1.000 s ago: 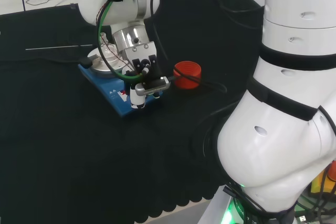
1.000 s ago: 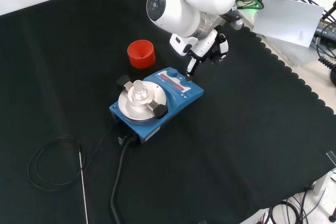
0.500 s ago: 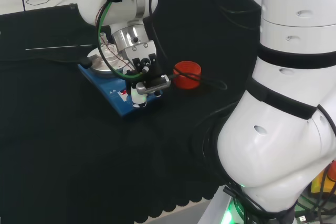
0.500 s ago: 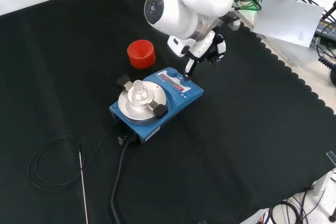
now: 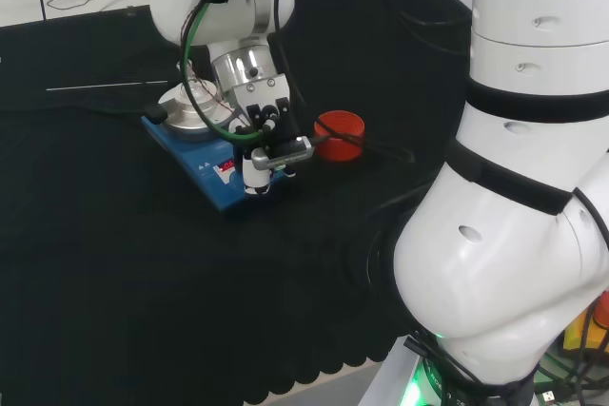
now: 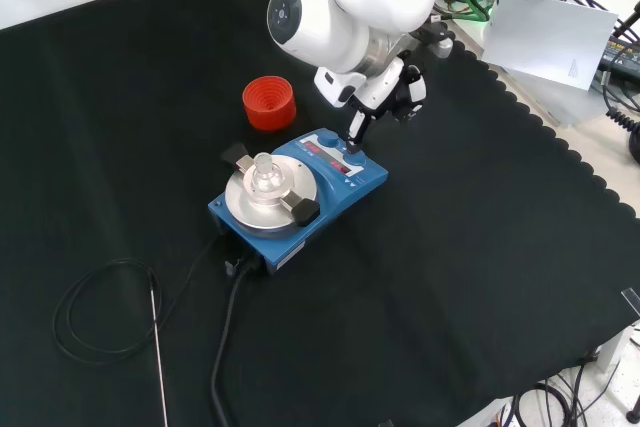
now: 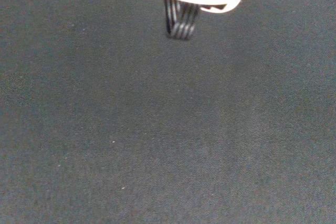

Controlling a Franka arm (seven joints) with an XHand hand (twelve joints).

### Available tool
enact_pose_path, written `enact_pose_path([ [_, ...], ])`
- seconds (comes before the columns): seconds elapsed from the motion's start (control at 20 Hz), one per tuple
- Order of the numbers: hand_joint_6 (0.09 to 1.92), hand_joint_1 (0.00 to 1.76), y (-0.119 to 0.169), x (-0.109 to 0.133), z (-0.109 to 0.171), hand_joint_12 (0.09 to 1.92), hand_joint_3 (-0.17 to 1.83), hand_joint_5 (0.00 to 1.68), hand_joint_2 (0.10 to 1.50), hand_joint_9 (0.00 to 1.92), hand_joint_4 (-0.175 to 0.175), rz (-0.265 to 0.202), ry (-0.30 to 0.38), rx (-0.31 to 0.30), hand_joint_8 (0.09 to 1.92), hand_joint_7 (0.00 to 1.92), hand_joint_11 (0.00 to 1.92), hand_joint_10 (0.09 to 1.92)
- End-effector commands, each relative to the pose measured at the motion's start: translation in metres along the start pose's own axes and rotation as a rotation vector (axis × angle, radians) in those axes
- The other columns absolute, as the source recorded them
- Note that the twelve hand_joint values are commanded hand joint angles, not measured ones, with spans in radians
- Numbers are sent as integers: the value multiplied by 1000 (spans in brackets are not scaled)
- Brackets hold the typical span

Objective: Turn on the heater.

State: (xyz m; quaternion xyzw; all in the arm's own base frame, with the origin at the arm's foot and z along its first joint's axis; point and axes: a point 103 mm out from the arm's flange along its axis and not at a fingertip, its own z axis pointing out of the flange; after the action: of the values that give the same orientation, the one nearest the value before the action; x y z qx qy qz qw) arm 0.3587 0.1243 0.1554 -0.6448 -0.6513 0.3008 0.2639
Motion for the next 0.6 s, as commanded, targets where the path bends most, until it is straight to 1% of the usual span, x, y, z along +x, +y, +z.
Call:
enact_pose_path([
  [0.05, 229, 1410, 2, 1, 1, 1315, 1080, 389, 639, 1632, -30, 12, -4, 4, 1662, 1438, 1205, 1511],
  [0.15, 230, 1410, 2, 5, 1, 1316, 1080, 391, 639, 1631, -30, 12, -3, 6, 1662, 1438, 1205, 1512],
  [0.3, 231, 1411, 3, -1, 1, 1317, 1081, 393, 638, 1630, -30, 3, 8, 8, 1662, 1438, 1204, 1513],
  [0.45, 232, 1411, 3, 6, 1, 1317, 1081, 393, 638, 1630, -30, 14, -2, 7, 1661, 1439, 1204, 1513],
  [0.6, 233, 1411, 4, 2, 2, 1318, 1082, 395, 637, 1630, -30, 3, 7, 13, 1661, 1439, 1204, 1514],
])
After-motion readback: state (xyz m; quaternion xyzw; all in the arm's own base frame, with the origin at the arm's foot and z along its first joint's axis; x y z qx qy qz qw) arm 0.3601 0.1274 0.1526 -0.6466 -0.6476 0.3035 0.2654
